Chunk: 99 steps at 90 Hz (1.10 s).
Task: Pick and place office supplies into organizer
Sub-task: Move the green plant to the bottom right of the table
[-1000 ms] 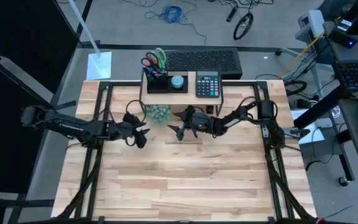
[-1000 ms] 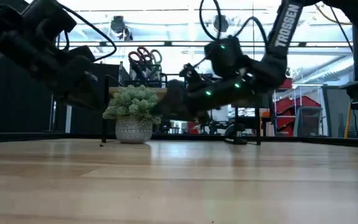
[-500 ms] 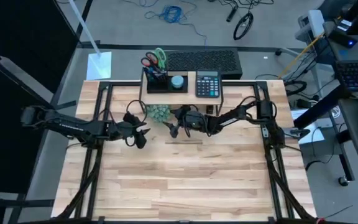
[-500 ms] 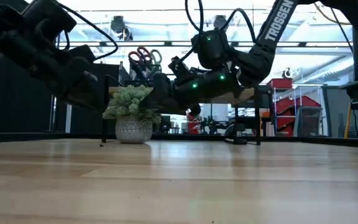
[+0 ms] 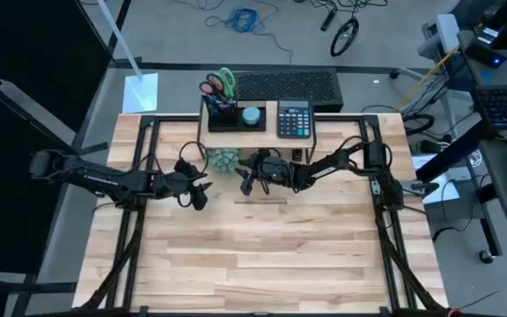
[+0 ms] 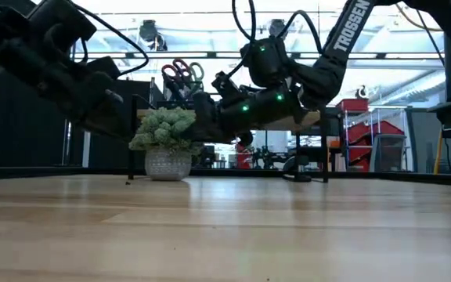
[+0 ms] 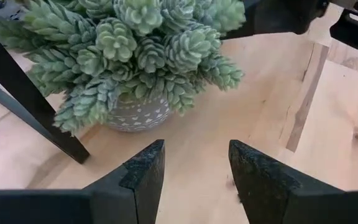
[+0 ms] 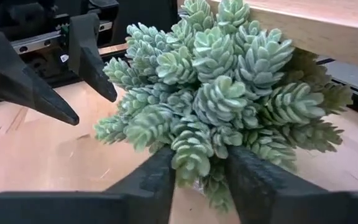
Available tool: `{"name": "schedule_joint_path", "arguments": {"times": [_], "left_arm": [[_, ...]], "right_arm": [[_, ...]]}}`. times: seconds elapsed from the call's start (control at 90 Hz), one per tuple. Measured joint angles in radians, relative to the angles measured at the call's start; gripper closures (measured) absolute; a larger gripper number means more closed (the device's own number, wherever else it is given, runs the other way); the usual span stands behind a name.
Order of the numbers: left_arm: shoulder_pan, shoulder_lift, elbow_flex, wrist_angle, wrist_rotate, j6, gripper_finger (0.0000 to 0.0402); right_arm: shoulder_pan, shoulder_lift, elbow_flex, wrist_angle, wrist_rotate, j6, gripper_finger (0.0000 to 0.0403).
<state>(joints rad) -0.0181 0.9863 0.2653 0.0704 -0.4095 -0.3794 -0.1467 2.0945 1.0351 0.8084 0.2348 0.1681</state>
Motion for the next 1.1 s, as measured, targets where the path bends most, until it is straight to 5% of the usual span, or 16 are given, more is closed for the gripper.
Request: {"name": "schedule_joint_path", "arguments": {"times": [0.278,1.1], "left_arm": [[0.0,0.0,0.0,0.0,0.0,0.001,0.0235],[0.0,0.0,0.0,0.007,0.0,0.001,0.0235]], "right_arm": [[0.009,-0.002,0.0,-0.03,-0.007,-0.005,0.0398],[0.093,-0.1,0.0,-0.176,-0.028,0.034,0.0403]]}}
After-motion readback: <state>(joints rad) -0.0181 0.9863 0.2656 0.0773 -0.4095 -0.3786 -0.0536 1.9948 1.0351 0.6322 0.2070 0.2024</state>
